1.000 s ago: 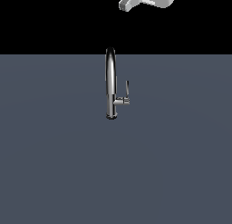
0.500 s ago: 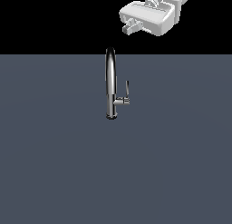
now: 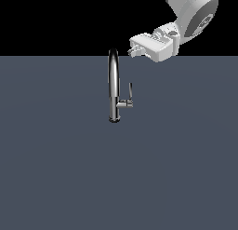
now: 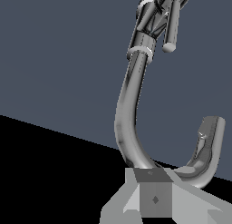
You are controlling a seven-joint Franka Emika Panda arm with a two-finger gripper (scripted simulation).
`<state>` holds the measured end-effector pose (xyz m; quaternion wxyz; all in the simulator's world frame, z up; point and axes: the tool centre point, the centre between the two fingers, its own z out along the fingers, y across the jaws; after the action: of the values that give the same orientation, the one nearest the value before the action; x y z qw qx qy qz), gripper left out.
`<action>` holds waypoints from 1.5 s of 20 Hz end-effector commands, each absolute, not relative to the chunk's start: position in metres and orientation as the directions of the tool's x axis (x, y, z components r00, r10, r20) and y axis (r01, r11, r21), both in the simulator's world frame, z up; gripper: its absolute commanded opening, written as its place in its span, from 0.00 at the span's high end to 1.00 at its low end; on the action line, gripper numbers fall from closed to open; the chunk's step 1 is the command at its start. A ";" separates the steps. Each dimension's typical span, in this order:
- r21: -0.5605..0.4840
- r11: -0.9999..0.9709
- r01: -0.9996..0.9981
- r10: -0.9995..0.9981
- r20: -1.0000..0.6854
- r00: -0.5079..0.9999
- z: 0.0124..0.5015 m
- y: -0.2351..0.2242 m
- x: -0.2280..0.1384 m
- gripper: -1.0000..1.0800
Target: Turn on the faucet by rotating a designated handle.
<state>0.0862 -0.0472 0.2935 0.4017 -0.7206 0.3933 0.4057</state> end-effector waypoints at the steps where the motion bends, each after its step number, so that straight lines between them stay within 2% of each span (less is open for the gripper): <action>1: -0.233 -0.317 -0.920 -0.211 -0.928 0.307 0.275 -0.049 0.096 1.00; 16: -0.046 -0.075 -0.996 -0.028 -0.998 0.049 0.175 -0.050 0.127 1.00; 30: -0.017 -0.046 -0.999 0.000 -1.000 0.017 0.161 -0.047 0.124 1.00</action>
<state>0.1264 -0.0471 0.1607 0.4926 -0.5154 0.4843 0.5072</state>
